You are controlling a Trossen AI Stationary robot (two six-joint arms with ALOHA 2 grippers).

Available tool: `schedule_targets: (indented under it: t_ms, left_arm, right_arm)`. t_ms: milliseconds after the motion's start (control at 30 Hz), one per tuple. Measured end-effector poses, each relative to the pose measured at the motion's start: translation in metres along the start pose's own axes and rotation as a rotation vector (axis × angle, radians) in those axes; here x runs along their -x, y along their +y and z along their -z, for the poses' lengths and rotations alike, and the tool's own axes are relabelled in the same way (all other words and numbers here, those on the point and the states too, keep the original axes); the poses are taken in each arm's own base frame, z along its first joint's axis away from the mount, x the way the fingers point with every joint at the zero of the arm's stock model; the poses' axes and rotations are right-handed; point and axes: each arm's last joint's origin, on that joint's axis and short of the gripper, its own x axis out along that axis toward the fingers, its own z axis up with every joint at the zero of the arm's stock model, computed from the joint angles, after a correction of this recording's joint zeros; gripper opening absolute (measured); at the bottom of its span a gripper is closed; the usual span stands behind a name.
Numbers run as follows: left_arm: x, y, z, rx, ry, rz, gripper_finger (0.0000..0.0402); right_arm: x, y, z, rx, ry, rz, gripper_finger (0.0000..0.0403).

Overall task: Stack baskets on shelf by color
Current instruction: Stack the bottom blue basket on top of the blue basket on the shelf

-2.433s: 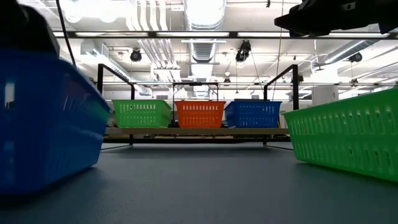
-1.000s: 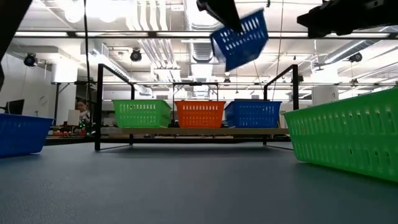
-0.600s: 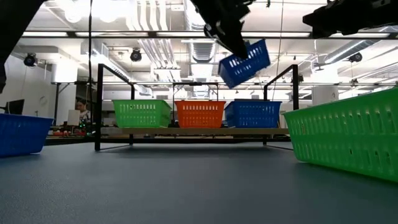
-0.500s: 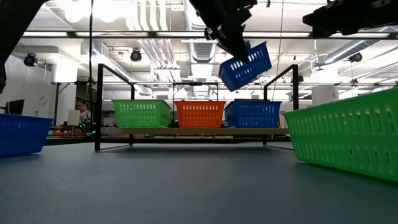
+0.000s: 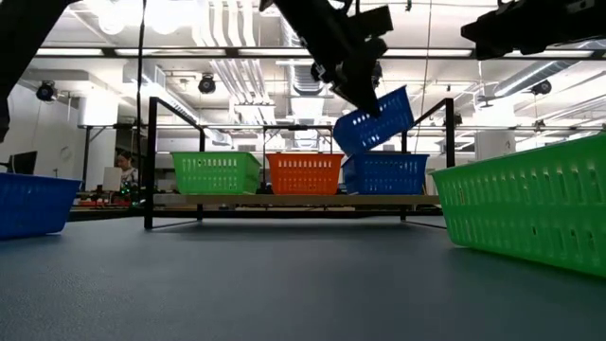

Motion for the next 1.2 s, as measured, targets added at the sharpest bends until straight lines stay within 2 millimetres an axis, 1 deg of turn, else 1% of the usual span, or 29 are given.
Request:
schedule_targets:
  t_ms: [167, 400, 667, 933, 1033, 1200]
  left_arm:
    - [-0.004, -0.002, 0.004, 0.003, -0.003, -0.001, 0.0000]
    - [-0.006, -0.002, 0.002, 0.017, -0.039, -0.005, 0.0000]
    - [-0.014, -0.006, 0.010, 0.026, -0.058, -0.007, 0.0000]
    - [-0.015, -0.006, 0.010, 0.028, -0.063, -0.006, 0.0001]
    - [-0.015, -0.006, 0.010, 0.029, -0.065, -0.006, 0.0011]
    - [-0.015, -0.006, 0.009, 0.032, -0.071, -0.008, 0.0042]
  right_arm:
    - [0.000, 0.000, 0.000, 0.000, 0.000, 0.000, 0.0009]
    - [0.000, 0.000, 0.000, 0.000, 0.001, 0.000, 0.0009]
    - [0.000, 0.000, 0.000, -0.008, 0.001, 0.000, 0.0009]
    - [0.000, 0.000, 0.000, -0.008, 0.003, 0.000, 0.0009]
    - [0.000, 0.000, 0.000, -0.008, 0.003, 0.000, 0.0009]
    - [0.000, 0.000, 0.000, -0.008, 0.003, 0.000, 0.0009]
